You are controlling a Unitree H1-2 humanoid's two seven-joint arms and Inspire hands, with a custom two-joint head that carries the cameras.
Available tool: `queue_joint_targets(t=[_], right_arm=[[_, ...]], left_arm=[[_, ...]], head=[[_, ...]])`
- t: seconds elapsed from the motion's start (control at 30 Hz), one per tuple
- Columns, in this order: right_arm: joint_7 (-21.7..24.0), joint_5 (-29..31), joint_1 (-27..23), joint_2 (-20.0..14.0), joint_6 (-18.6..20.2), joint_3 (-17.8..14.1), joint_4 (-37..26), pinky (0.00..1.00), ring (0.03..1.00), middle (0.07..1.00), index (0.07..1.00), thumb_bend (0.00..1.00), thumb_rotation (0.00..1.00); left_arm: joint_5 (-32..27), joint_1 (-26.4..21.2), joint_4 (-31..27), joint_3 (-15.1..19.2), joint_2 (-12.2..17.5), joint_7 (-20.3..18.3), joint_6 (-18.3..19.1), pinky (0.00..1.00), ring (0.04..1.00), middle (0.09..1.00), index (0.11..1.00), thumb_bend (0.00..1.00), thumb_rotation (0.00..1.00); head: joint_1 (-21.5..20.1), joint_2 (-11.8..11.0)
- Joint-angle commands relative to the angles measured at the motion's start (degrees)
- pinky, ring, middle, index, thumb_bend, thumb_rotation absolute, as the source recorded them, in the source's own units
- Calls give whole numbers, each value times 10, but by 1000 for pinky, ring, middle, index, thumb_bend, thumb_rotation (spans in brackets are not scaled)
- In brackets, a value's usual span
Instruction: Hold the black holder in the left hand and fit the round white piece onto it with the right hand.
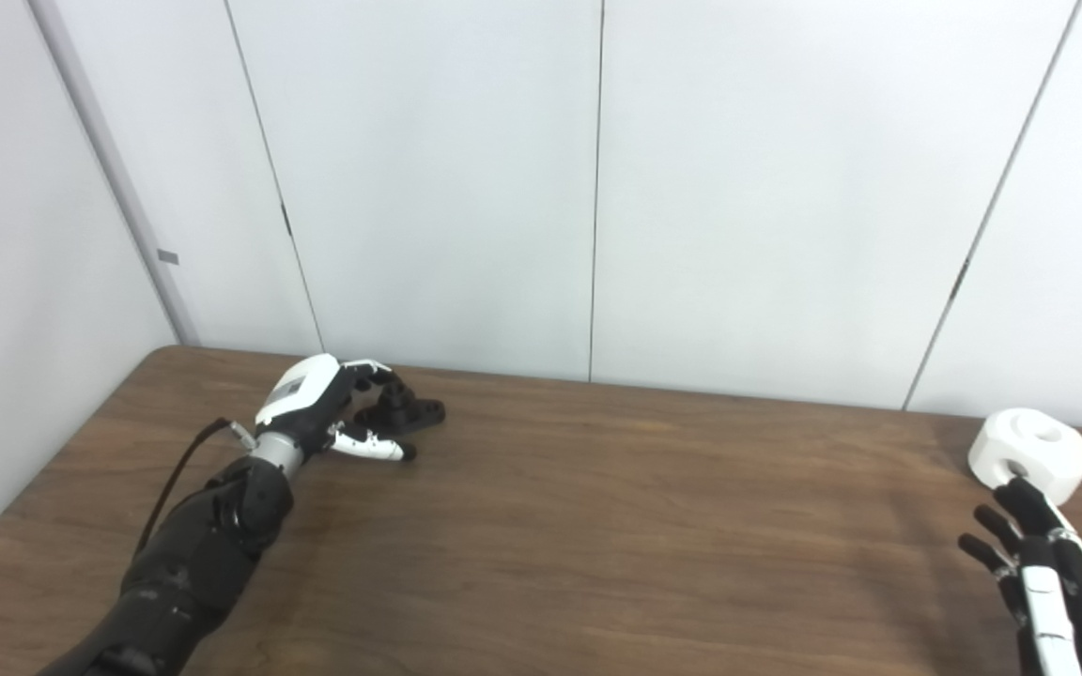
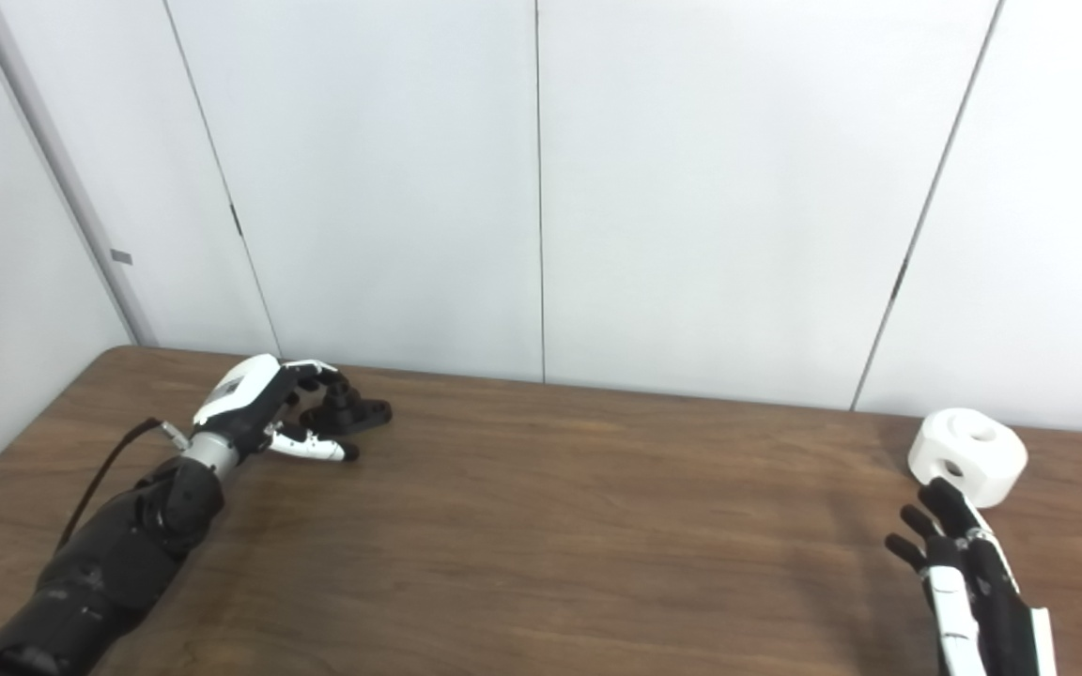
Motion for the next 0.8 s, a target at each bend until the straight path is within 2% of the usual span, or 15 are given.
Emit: queue_joint_targets(t=[0.0, 0.17, 0.2, 0.23, 0.3, 0.53, 0.77], right_arm=[[-2, 3, -8, 3, -11, -1, -30, 721, 824, 848, 817, 485, 691], [-7, 9, -2, 9, 3, -1, -68, 693, 815, 833, 800, 489, 644], [-9, 6, 0, 10, 6, 0, -75, 693, 818, 836, 805, 484, 649], [-8, 4, 1, 9, 5, 1, -80, 694, 818, 837, 807, 482, 652], [-9, 1, 2, 8, 6, 2, -89, 704, 821, 838, 809, 480, 657], [-12, -1, 4, 9, 15, 1, -115, 724, 822, 834, 802, 470, 656], [-12, -4, 4, 9, 20, 1, -123, 723, 819, 834, 802, 459, 642]], left_arm=[[8, -28, 1, -4, 12, 5, -18, 761, 822, 793, 716, 964, 232], [18, -33, 23, -11, 11, 35, -59, 736, 782, 721, 626, 816, 131], [20, -34, 28, -11, 11, 42, -67, 731, 771, 701, 559, 686, 85], [22, -35, 31, -11, 10, 49, -73, 729, 766, 692, 524, 604, 72], [26, -38, 36, -12, 10, 61, -83, 724, 754, 677, 495, 539, 60], [22, -41, 42, -11, 9, 67, -107, 711, 735, 653, 484, 517, 48], [31, -33, 21, -12, 10, 60, -91, 703, 731, 652, 484, 516, 50]], head=[[1, 0], [2, 2], [2, 2], [2, 2], [7, 6], [12, 9], [14, 12]])
